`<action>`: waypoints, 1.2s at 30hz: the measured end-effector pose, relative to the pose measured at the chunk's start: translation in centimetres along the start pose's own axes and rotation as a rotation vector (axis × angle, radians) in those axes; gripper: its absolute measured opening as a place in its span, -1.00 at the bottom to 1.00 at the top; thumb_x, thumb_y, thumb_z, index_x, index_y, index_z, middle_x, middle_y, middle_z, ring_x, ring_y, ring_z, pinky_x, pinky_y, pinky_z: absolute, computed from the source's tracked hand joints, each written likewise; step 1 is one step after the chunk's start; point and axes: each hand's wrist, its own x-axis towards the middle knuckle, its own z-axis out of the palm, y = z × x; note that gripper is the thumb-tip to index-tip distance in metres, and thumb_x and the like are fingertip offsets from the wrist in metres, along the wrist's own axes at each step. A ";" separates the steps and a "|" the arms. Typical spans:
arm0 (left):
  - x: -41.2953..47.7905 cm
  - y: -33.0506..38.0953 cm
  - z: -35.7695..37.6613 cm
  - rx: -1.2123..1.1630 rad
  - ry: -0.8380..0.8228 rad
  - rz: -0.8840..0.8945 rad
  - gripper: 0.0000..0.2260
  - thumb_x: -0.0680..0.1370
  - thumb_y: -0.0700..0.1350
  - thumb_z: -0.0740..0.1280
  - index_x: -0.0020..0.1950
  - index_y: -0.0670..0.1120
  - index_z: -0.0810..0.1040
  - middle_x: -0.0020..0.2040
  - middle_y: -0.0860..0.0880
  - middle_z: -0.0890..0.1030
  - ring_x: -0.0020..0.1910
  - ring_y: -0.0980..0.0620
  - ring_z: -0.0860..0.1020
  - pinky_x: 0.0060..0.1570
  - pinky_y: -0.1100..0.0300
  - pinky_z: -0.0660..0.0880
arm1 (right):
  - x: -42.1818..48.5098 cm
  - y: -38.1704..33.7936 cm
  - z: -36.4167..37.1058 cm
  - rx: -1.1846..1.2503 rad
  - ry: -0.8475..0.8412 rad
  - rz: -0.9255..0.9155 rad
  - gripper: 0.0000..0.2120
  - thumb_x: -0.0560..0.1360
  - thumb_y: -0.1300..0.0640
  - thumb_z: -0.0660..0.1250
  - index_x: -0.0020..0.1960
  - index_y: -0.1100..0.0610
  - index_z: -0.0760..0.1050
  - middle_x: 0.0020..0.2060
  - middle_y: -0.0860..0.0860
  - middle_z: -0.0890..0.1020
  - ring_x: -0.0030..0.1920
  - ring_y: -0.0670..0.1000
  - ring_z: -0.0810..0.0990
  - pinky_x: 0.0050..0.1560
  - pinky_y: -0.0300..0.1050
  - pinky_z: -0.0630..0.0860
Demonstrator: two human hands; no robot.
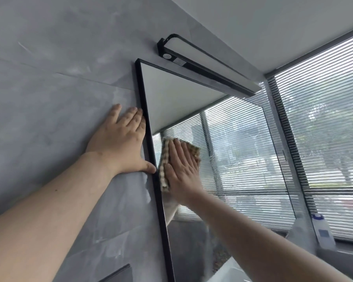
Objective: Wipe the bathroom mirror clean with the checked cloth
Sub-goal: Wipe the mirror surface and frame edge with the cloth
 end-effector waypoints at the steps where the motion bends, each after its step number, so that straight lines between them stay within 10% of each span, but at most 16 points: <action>1: 0.0 0.0 0.0 -0.001 0.000 -0.003 0.21 0.25 0.67 -0.03 0.63 -0.17 -0.05 0.64 -0.15 -0.05 0.62 -0.06 -0.13 0.54 -0.18 -0.22 | 1.5 -0.3 -0.2 0.005 0.021 -0.005 -0.38 0.47 -0.22 -0.34 0.49 -0.11 -0.33 0.49 -0.22 -0.29 0.51 -0.18 -0.38 0.51 -0.21 -0.37; 8: 0.0 0.1 -0.2 -0.014 -0.001 0.003 0.22 0.24 0.67 -0.01 0.63 -0.17 -0.05 0.65 -0.14 -0.05 0.62 -0.05 -0.12 0.54 -0.18 -0.22 | 6.1 -1.9 -1.5 0.048 0.060 -0.007 -0.37 0.57 -0.15 -0.20 0.61 -0.05 -0.17 0.59 -0.17 -0.15 0.48 -0.25 -0.33 0.47 -0.27 -0.38; 19: -0.2 0.0 -0.1 -0.030 0.013 0.002 0.23 0.25 0.68 -0.03 0.63 -0.19 -0.11 0.64 -0.15 -0.08 0.62 -0.07 -0.14 0.54 -0.17 -0.24 | -4.9 0.5 0.4 -0.068 -0.099 -0.055 -0.43 0.54 -0.21 -0.30 0.49 -0.21 -0.43 0.48 -0.29 -0.40 0.49 -0.23 -0.46 0.45 -0.26 -0.47; 31: -0.1 0.0 -0.5 -0.084 0.019 0.016 0.24 0.23 0.66 0.05 0.63 -0.18 -0.04 0.64 -0.16 -0.06 0.62 -0.07 -0.14 0.53 -0.18 -0.26 | 8.7 -2.9 -2.6 0.036 0.062 -0.103 -0.43 0.59 -0.20 -0.21 0.57 -0.19 -0.20 0.56 -0.23 -0.17 0.51 -0.25 -0.31 0.52 -0.22 -0.31; 36: 0.9 -1.2 -1.6 -0.129 0.149 0.061 -0.06 0.28 0.56 0.21 0.43 -0.09 0.47 0.46 -0.08 0.45 0.45 -0.04 0.38 0.44 -0.02 0.18 | 9.0 -2.8 -3.3 0.044 0.042 -0.082 -0.47 0.68 -0.08 -0.08 0.61 -0.15 -0.16 0.60 -0.18 -0.14 0.47 -0.27 -0.31 0.44 -0.31 -0.39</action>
